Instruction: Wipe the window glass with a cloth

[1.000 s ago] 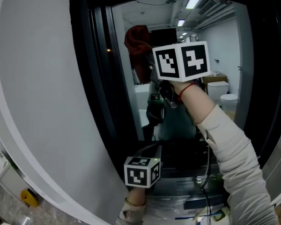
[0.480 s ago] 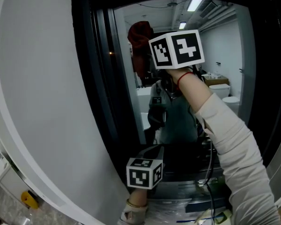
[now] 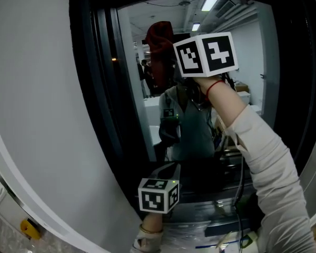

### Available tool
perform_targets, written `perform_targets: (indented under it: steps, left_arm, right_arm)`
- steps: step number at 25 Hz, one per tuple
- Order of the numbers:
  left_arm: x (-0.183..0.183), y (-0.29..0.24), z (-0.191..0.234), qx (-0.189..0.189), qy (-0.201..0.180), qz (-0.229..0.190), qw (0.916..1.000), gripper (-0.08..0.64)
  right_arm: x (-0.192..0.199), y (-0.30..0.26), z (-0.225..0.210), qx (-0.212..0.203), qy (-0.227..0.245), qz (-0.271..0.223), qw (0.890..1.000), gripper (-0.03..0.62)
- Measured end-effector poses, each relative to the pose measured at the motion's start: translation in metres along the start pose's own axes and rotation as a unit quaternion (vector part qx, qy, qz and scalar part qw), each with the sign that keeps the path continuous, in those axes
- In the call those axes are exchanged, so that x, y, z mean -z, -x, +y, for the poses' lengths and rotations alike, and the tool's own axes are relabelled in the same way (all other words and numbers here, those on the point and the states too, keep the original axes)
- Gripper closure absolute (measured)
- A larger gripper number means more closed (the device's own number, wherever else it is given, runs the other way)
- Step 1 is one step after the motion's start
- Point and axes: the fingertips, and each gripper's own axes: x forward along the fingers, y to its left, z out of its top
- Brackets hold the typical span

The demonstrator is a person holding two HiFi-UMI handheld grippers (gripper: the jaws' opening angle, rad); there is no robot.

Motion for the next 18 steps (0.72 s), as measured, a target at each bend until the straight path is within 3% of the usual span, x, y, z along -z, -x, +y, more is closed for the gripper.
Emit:
perform_targets:
  steps: [18]
  left_arm:
    - [0.010, -0.023, -0.049, 0.055, 0.001, 0.003, 0.9985, 0.555]
  right_arm:
    - [0.012, 0.080, -0.081, 0.076, 0.017, 0.022, 0.997, 0.541]
